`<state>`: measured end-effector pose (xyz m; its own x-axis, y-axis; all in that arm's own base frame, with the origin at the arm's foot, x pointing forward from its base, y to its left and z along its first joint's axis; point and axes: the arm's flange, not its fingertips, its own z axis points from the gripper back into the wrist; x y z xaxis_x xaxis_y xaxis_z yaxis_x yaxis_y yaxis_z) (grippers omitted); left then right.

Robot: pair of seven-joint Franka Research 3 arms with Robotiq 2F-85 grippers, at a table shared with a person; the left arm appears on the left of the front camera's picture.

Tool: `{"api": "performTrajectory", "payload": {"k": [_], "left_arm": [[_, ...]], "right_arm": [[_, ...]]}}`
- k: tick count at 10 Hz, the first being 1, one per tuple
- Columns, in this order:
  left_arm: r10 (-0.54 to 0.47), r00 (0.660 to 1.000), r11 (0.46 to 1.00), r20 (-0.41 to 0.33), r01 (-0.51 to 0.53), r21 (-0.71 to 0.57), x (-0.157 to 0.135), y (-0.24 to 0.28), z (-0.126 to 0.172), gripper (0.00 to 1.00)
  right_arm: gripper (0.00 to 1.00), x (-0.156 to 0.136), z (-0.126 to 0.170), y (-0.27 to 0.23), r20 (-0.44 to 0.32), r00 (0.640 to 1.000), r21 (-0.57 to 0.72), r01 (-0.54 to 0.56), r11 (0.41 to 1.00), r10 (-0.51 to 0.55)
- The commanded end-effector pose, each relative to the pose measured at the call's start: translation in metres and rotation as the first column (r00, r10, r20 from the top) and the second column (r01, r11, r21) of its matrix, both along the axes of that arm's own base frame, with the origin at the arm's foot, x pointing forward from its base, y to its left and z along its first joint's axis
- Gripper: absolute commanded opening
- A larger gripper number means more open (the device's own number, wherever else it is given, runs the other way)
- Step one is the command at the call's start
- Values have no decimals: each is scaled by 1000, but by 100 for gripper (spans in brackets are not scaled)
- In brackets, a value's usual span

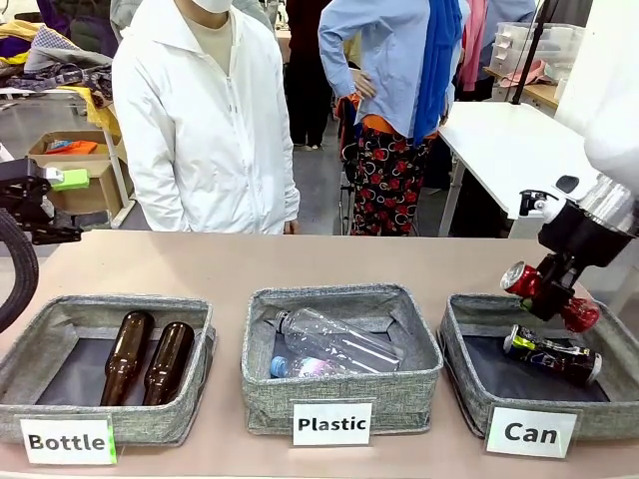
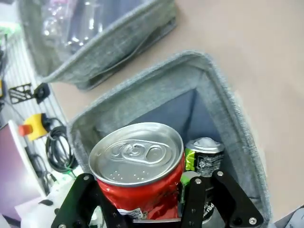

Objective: Sort the can waste into the basket.
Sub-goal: Pick up the can waste from the table and place it in the right Fabric basket.

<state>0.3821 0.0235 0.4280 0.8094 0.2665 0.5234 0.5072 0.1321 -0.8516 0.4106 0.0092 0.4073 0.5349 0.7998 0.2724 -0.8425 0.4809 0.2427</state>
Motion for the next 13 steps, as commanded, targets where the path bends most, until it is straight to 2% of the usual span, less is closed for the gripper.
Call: {"api": "performTrajectory", "payload": {"k": [1,4,5,6,7,8,9,10,13], "left_arm": [[13,1000,1000,-8,-13,-10,-1,-1,4,100],[13,1000,1000,-8,-13,-10,-1,-1,4,100],[13,1000,1000,-8,-13,-10,-1,-1,4,100],[13,1000,1000,-8,-13,-10,-1,-1,4,100],[13,1000,1000,-8,-13,-10,-1,-1,4,100],[13,1000,1000,-8,-13,-10,-1,-1,4,100],[13,1000,1000,-8,-13,-10,-1,-1,4,100],[13,1000,1000,-8,-13,-10,-1,-1,4,100],[13,1000,1000,-8,-13,-10,-1,-1,4,100]], "right_arm": [[0,2,0,-12,-64,998,62,-17,998,21],[0,1,-8,-22,-95,995,-7,37,999,-38],[0,1,-8,-23,-107,994,12,20,1000,-19],[54,2,-7,-25,-106,994,27,34,999,-31],[55,2,-8,-23,-108,993,27,45,999,-42],[100,3,-8,-23,-114,992,26,60,998,-57],[59,2,-9,-23,-115,992,29,63,998,-60],[100,4,-9,-24,-110,991,36,77,996,-73],[98,0,-7,-23,-97,993,27,76,997,-73]]}}
